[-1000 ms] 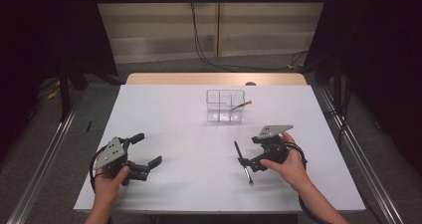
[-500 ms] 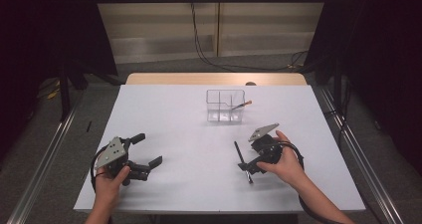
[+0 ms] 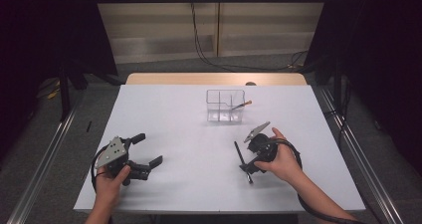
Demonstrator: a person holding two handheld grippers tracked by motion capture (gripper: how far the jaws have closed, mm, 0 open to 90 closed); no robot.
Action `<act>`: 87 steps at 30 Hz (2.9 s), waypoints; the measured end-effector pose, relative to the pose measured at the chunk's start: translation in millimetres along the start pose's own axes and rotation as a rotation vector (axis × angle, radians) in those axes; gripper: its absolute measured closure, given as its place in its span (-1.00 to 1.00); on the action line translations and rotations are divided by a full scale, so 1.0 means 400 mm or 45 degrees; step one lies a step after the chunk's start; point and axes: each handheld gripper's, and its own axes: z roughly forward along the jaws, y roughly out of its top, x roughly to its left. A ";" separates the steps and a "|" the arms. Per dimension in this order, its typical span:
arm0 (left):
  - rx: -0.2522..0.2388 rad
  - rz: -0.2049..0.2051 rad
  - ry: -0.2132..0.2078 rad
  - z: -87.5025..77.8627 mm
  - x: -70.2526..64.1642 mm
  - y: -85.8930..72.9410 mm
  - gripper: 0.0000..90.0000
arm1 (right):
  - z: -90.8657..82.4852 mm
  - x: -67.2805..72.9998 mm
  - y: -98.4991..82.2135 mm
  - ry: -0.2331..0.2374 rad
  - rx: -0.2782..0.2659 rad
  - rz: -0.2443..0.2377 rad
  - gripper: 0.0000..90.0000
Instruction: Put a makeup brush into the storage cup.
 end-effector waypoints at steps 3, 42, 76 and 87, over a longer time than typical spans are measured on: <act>0.001 0.000 0.002 0.000 0.000 0.000 -1.00 | 0.001 0.004 0.003 -0.008 0.014 -0.008 -0.65; 0.018 -0.004 0.006 -0.003 0.002 -0.001 -1.00 | -0.007 0.006 0.051 0.000 0.239 -0.011 0.73; 0.058 -0.009 -0.061 0.026 -0.011 0.000 -1.00 | 0.002 -0.011 0.087 0.050 0.333 -0.107 0.88; 0.041 -0.042 -0.083 0.034 -0.011 0.005 -1.00 | -0.020 0.012 0.114 0.097 0.278 -0.200 0.88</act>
